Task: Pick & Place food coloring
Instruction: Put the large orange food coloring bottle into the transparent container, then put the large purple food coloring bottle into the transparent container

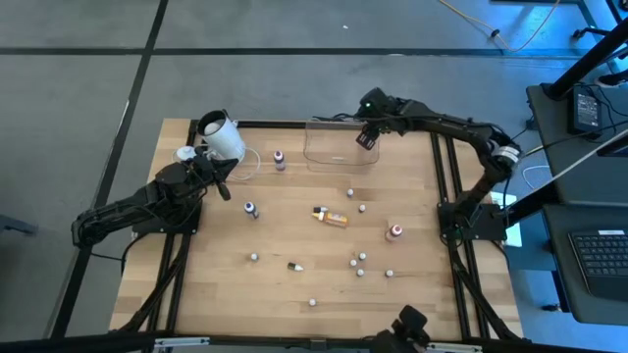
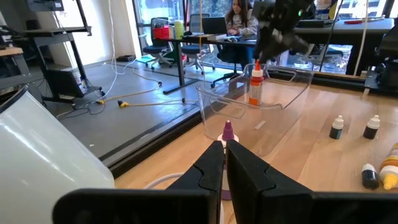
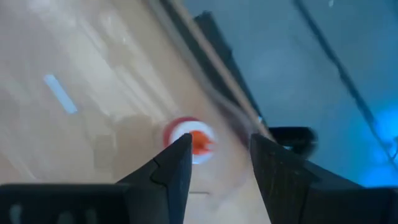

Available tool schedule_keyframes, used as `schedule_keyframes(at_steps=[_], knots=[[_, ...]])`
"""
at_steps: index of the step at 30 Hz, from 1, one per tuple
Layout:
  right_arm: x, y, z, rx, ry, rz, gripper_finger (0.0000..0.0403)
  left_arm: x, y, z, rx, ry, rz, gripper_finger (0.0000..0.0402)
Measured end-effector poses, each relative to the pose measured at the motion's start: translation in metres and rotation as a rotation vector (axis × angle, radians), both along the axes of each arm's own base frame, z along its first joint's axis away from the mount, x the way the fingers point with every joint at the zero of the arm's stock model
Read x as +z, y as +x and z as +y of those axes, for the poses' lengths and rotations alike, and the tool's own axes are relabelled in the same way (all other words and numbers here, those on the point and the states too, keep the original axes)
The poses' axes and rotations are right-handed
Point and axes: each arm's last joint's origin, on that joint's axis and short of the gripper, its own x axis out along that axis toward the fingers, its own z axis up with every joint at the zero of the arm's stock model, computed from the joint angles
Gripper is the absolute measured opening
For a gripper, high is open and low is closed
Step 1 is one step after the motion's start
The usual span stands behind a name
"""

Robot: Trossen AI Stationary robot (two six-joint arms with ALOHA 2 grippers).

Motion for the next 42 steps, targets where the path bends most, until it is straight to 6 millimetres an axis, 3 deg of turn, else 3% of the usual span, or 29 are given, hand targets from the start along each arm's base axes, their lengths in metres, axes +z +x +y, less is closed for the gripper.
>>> schedule_keyframes(at_steps=[4,8,16,20,28,38,42], knots=[[0.037,-0.012,0.016,0.014,-0.057,-0.101,0.0165,0.000,0.000,0.000,0.000,0.000,-0.001,0.0017],[0.066,-0.030,0.050,0.096,-0.028,-0.250,0.0165,0.000,0.000,0.000,0.000,0.000,0.000,0.0017],[0.040,-0.075,0.133,0.352,-0.082,-0.490,0.0165,0.000,0.000,0.000,0.002,-0.026,-0.021,0.0017],[0.023,-0.100,0.158,0.430,-0.116,-0.586,0.0165,0.000,0.000,0.000,0.002,-0.033,-0.027,0.0017],[0.017,-0.123,0.173,0.459,-0.164,-0.719,0.0165,0.000,0.000,0.000,-0.003,-0.016,-0.014,0.0017],[0.016,-0.123,0.173,0.463,-0.162,-0.709,0.0165,0.000,0.002,-0.002,-0.094,-0.020,-0.013,0.0019],[0.015,-0.122,0.173,0.463,-0.159,-0.703,0.0165,0.000,0.002,-0.003,-0.107,-0.022,-0.014,0.0036]])
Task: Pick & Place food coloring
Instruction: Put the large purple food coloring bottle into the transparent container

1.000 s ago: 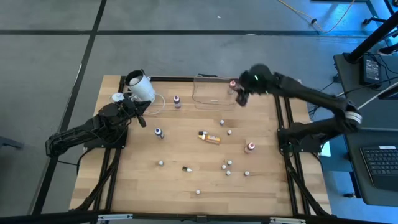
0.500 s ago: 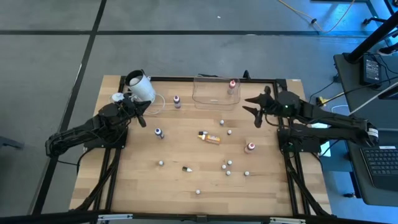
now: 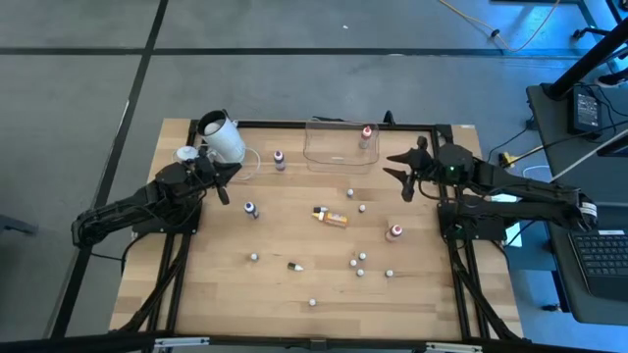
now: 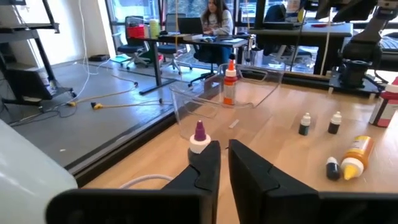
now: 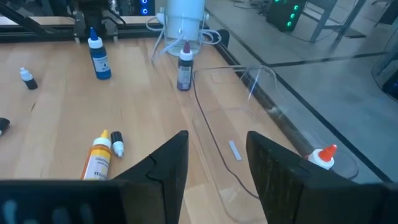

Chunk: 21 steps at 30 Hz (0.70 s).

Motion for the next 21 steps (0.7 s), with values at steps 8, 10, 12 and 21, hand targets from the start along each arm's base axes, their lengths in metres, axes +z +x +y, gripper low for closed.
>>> schedule_keyframes(at_steps=[8,10,12,21], knots=[[-0.004,0.005,-0.002,-0.001,0.008,0.026,0.0165,0.005,0.000,0.000,0.000,0.019,-0.053,0.0114],[-0.005,0.007,-0.002,-0.001,0.010,0.035,0.0165,0.006,0.000,0.000,0.000,0.021,-0.058,0.0133],[-0.006,0.008,-0.003,-0.001,0.012,0.042,0.0165,0.006,0.000,0.000,0.000,0.021,-0.057,0.0147],[-0.006,0.016,-0.005,0.008,-0.017,0.026,0.0165,0.031,0.005,-0.002,-0.153,0.068,-0.305,0.0165]])
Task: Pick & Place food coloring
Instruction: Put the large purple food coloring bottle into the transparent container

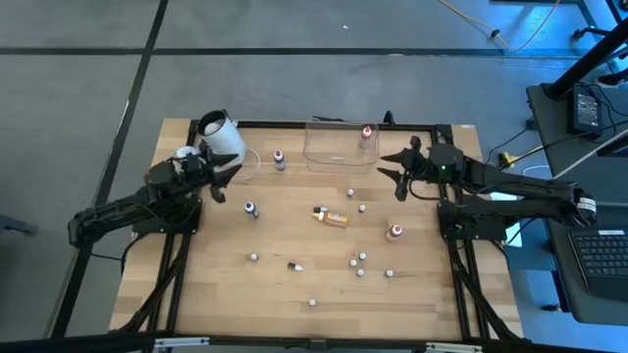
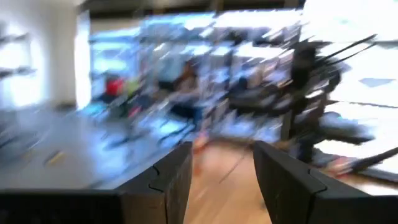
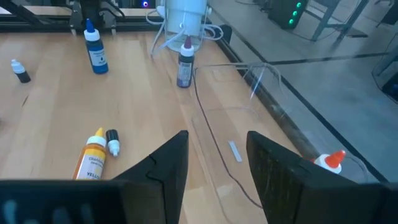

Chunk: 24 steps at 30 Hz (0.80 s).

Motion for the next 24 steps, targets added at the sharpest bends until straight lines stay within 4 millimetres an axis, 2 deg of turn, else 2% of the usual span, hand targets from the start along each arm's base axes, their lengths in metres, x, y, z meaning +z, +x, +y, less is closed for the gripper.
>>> schedule_keyframes(at_steps=[5,11,17,24], knots=[[0.000,0.006,-0.002,0.003,-0.013,-0.012,0.0165,0.017,0.013,0.004,-0.057,-0.066,0.079,0.0162],[0.000,0.011,-0.003,0.016,-0.053,-0.014,0.0165,0.047,0.051,0.022,-0.027,-0.179,0.328,0.0166],[-0.001,0.012,-0.004,0.016,-0.052,-0.009,0.0165,0.084,0.103,0.057,0.031,-0.325,0.534,0.0163],[-0.002,0.012,-0.004,0.016,-0.049,-0.006,0.0165,0.100,0.155,0.097,0.099,-0.521,0.756,0.0165]])
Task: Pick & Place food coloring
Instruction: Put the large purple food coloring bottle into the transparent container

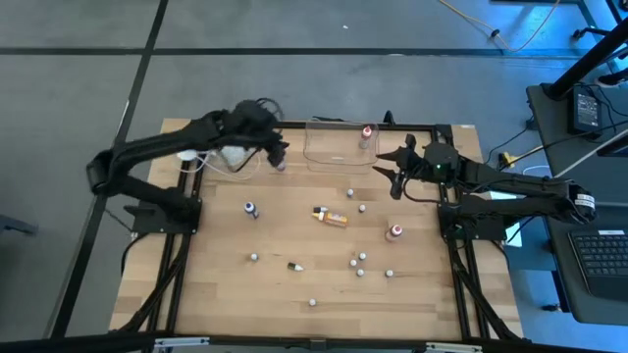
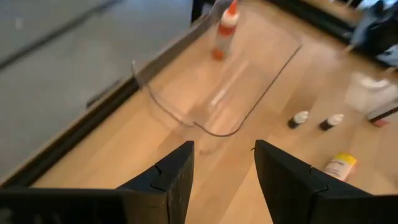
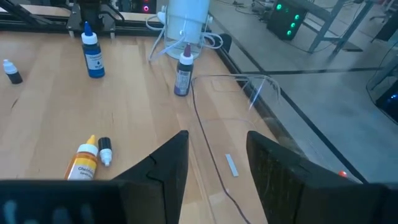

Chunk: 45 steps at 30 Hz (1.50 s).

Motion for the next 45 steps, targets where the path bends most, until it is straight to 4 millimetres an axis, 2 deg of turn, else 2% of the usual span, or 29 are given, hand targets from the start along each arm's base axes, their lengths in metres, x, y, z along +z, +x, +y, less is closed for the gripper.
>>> schedule_keyframes(at_steps=[5,10,15,21,45], knots=[[-0.001,0.000,0.000,0.000,0.005,0.014,0.0165,-0.004,0.023,0.020,0.057,-0.120,0.138,0.0165],[-0.003,-0.001,0.000,0.000,0.011,0.031,0.0165,-0.023,0.035,0.029,0.108,-0.215,0.230,0.0162],[-0.003,-0.001,0.000,-0.001,0.013,0.032,0.0165,-0.042,0.034,0.040,0.188,-0.293,0.307,0.0165],[-0.003,-0.001,0.000,-0.001,0.015,0.032,0.0165,-0.053,0.032,0.047,0.219,-0.318,0.358,0.0164],[-0.003,-0.001,0.000,-0.001,0.015,0.031,0.0165,-0.057,0.033,0.048,0.171,-0.298,0.394,0.0168]])
